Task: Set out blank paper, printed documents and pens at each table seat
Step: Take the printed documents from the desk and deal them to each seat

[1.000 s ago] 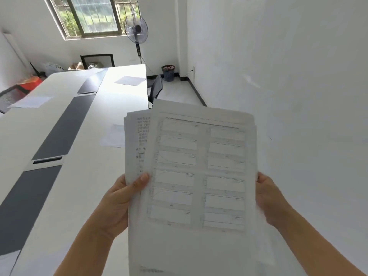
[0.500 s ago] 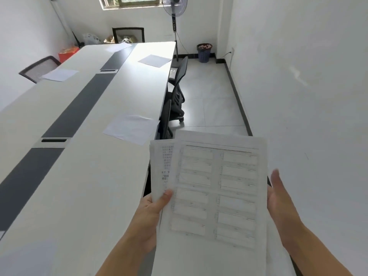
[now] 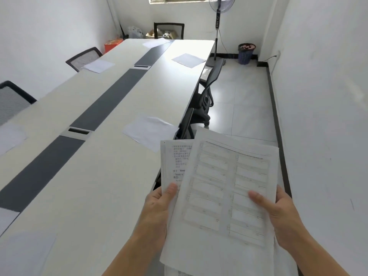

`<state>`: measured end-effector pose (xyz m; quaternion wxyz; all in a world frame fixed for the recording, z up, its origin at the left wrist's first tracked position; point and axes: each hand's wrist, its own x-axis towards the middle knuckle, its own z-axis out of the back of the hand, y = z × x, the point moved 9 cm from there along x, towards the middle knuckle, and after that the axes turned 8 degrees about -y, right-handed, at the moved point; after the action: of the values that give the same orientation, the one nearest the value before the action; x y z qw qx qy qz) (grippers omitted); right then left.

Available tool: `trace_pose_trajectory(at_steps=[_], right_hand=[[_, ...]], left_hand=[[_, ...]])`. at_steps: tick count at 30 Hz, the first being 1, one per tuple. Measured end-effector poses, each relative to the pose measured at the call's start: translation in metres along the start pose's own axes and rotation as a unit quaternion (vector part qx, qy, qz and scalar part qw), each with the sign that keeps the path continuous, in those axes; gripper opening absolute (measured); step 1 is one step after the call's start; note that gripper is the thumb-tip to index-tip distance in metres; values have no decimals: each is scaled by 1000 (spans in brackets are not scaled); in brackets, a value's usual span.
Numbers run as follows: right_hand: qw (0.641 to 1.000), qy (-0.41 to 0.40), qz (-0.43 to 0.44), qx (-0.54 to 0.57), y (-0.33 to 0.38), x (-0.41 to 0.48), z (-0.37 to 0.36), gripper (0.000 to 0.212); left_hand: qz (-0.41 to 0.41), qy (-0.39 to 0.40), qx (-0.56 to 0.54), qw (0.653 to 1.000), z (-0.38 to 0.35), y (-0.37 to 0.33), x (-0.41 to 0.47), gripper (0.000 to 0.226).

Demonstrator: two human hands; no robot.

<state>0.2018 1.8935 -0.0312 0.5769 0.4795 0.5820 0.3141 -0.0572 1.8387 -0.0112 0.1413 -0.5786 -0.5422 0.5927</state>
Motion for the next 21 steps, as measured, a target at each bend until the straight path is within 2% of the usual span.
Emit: trace_pose_trajectory(at_steps=[4,11,13,17,19,21], right_hand=[[999,-13,27,10,14,39,-9,36],[999,-12,-34,40,39,117,-53,26],[997,-5,-57,60,40,138,-70,29],[984,41,-167,50,20,167,-106,37],[977,70,-200,6,15,181,-124,37],[977,70,-198,-27,16,201,-137,39]], left_hand=[[-31,5,-18,999,-11,-23,47,31],[-48,31,-91,994,-37,-74,122,51],[-13,40,-108,993,-39,-79,141,53],[145,101,-160,971,-43,-66,162,55],[150,115,-184,965,-43,-74,174,63],[126,94,-196,968,-39,-85,190,65]])
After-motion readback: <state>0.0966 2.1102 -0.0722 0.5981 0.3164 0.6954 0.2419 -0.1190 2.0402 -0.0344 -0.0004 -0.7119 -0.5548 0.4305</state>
